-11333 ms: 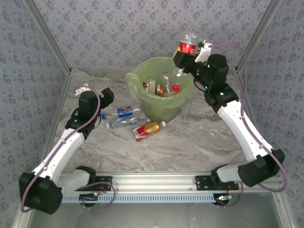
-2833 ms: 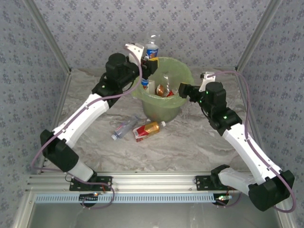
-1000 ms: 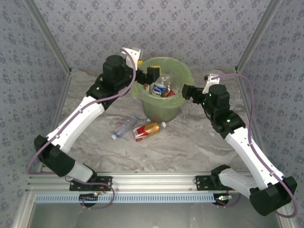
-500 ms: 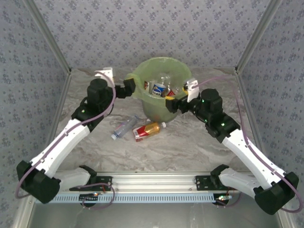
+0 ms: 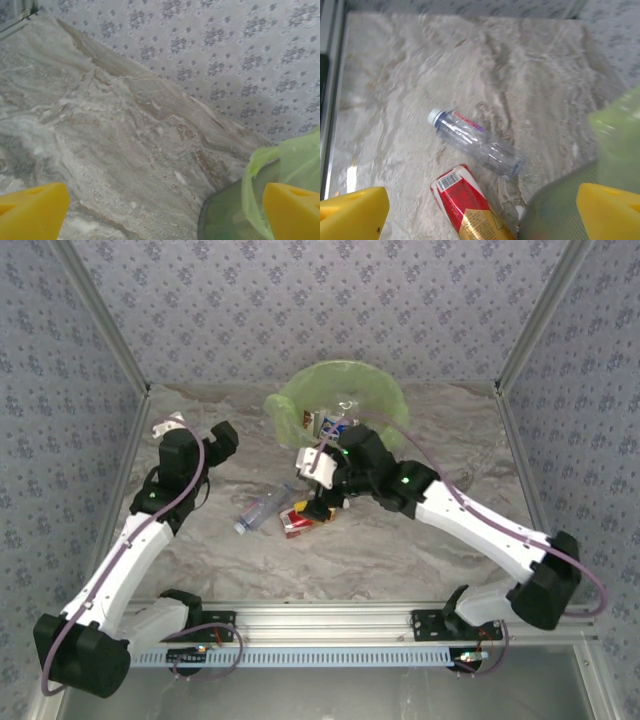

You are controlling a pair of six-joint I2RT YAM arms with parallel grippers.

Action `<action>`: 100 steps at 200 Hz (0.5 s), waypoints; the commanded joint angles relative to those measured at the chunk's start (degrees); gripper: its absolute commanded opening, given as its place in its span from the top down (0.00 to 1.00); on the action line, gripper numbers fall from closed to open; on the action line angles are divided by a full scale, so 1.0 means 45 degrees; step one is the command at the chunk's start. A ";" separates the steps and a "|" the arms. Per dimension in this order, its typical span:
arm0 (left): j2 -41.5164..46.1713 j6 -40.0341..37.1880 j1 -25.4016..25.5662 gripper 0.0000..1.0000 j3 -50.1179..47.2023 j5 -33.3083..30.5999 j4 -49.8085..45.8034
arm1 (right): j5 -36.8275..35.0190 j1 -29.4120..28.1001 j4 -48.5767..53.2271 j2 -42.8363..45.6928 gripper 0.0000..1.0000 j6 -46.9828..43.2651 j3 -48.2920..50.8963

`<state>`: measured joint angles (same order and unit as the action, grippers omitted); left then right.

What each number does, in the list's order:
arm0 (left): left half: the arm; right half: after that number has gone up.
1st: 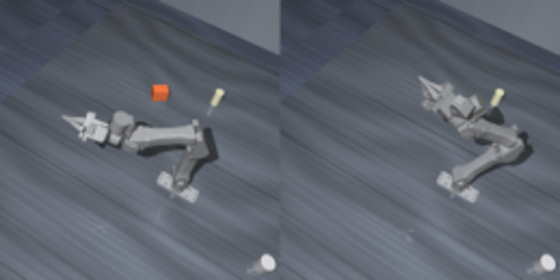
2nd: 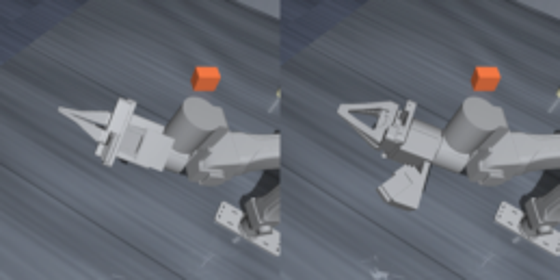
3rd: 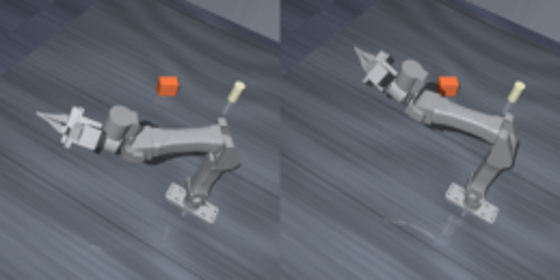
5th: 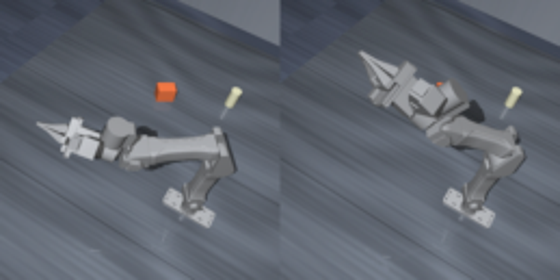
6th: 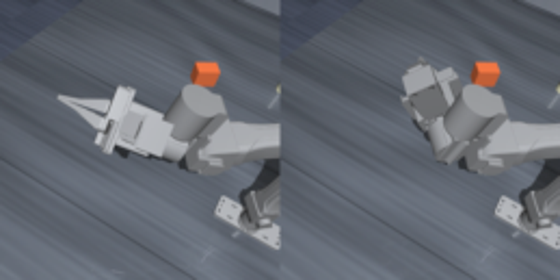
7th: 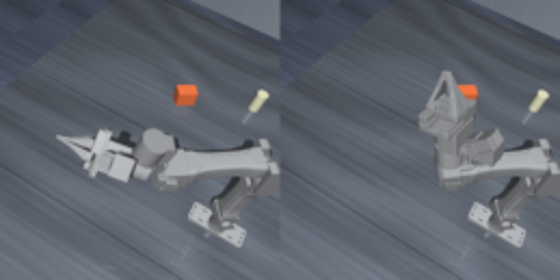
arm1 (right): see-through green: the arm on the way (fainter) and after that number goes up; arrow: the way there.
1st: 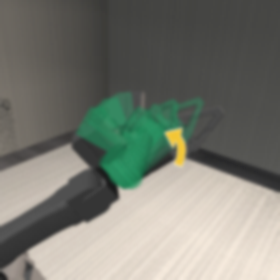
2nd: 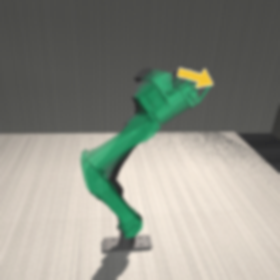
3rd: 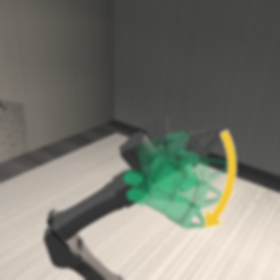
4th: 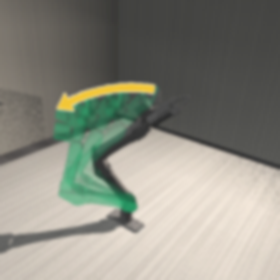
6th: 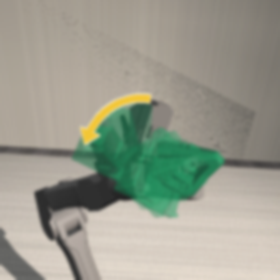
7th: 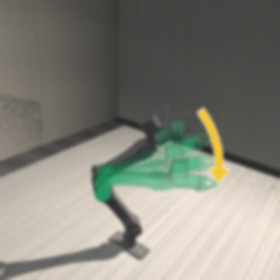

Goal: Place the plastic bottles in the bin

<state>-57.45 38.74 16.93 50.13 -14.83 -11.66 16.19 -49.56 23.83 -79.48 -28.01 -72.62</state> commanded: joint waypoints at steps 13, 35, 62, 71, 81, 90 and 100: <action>0.0536 0.0613 -0.0435 0.01 -0.0442 -0.0162 -0.0289 | 0.0589 -0.0533 0.3113 -0.1908 0.02 -0.3046 -0.1374; 0.0680 0.0617 -0.0650 0.01 -0.0563 -0.0146 -0.0349 | 0.0501 -0.0819 0.4388 -0.3294 0.03 -0.4182 -0.2169; 0.0755 0.0638 -0.0841 0.01 -0.0680 -0.0082 -0.0434 | -0.0147 -0.0998 0.4602 -0.4791 0.03 -0.5495 -0.2607; 0.0747 0.0659 -0.0888 0.01 -0.0705 -0.0032 -0.0434 | -0.0285 -0.0919 0.4361 -0.5140 0.04 -0.5793 -0.2627; 0.0752 0.0655 -0.0927 0.01 -0.0732 0.0011 -0.0426 | -0.0375 -0.0801 0.4141 -0.5504 0.03 -0.6044 -0.2679; 0.0755 0.0651 -0.0949 0.01 -0.0752 0.0026 -0.0449 | -0.0450 -0.0714 0.4032 -0.5848 0.04 -0.6202 -0.2808; 0.0736 0.0663 -0.0988 0.01 -0.0754 0.0033 -0.0490 | -0.0681 -0.0657 0.3945 -0.6234 0.04 -0.6356 -0.2964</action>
<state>-54.85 41.10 13.10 47.09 -14.81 -13.45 15.66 -53.43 40.36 -104.44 -51.16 -82.87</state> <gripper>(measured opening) 0.993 0.964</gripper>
